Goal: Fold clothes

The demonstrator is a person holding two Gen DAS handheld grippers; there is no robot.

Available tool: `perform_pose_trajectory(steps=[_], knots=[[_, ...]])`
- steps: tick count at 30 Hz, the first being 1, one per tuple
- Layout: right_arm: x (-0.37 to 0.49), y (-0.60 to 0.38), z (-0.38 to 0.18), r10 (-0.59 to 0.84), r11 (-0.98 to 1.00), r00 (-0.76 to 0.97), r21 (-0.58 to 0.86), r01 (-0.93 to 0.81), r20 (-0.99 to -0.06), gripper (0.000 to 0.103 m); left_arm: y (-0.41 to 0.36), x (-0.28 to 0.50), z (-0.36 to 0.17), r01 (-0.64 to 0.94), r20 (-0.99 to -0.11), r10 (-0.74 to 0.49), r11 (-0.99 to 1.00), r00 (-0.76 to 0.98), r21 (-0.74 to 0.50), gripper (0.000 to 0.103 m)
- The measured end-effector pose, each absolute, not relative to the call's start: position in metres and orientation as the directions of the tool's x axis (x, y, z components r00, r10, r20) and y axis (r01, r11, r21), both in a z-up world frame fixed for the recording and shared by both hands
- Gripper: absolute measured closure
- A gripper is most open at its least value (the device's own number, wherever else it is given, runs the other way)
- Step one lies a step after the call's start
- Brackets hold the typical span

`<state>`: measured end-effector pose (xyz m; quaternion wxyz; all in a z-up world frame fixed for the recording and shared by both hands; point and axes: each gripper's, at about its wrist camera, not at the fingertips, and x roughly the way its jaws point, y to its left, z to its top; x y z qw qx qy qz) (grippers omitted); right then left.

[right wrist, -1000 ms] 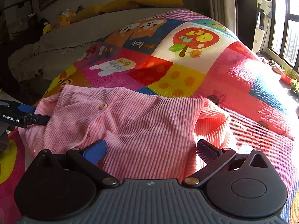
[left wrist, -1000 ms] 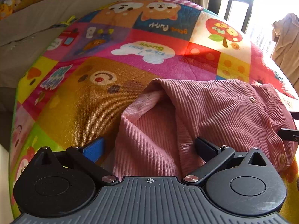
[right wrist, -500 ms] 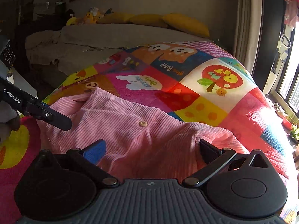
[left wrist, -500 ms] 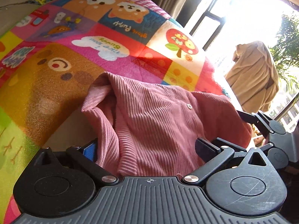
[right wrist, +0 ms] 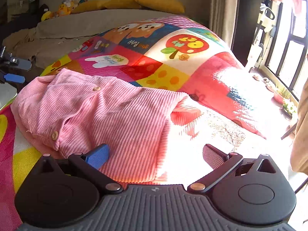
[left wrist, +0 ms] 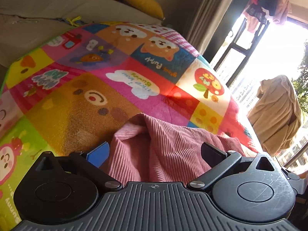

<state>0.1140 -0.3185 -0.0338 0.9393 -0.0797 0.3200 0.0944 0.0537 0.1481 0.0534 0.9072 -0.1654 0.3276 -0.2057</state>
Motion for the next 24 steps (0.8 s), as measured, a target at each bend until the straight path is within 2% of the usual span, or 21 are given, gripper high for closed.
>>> perform_pose_trajectory(steps=[3,6,9,10,18,21,24], knots=[[0.122,-0.328,-0.035,0.063,0.979,0.776,-0.110,-0.169,-0.628,0.000,0.136,0.053,0.056,0.357,-0.502,-0.565,0.817,0.655,-0.453,0.000],[0.133,-0.325,-0.051,-0.022,0.970,0.751,-0.197,-0.145,-0.660,0.000,0.112,0.058,0.035,0.373,-0.573,-0.585,0.809,0.574,-0.453,0.000],[0.136,-0.329,-0.057,-0.037,0.968,0.755,-0.211,-0.135,-0.655,0.000,0.093,0.058,0.013,0.363,-0.636,-0.574,0.819,0.515,-0.445,0.000],[0.136,-0.330,-0.057,-0.043,0.968,0.757,-0.214,-0.130,-0.652,0.000,0.089,0.052,0.013,0.382,-0.625,-0.564,0.826,0.540,-0.416,0.000],[0.141,-0.337,-0.056,-0.127,0.946,0.778,-0.310,-0.092,-0.616,0.000,0.060,-0.001,0.019,0.553,-0.585,-0.742,0.652,0.327,-0.519,0.000],[0.133,-0.329,-0.046,-0.144,0.925,0.816,-0.369,-0.090,-0.560,0.000,0.077,-0.014,0.034,0.564,-0.577,-0.720,0.679,0.387,-0.469,0.000],[0.119,-0.317,-0.023,-0.056,0.933,0.860,-0.334,-0.136,-0.508,0.000,0.114,-0.009,0.046,0.446,-0.571,-0.627,0.778,0.530,-0.442,0.000]])
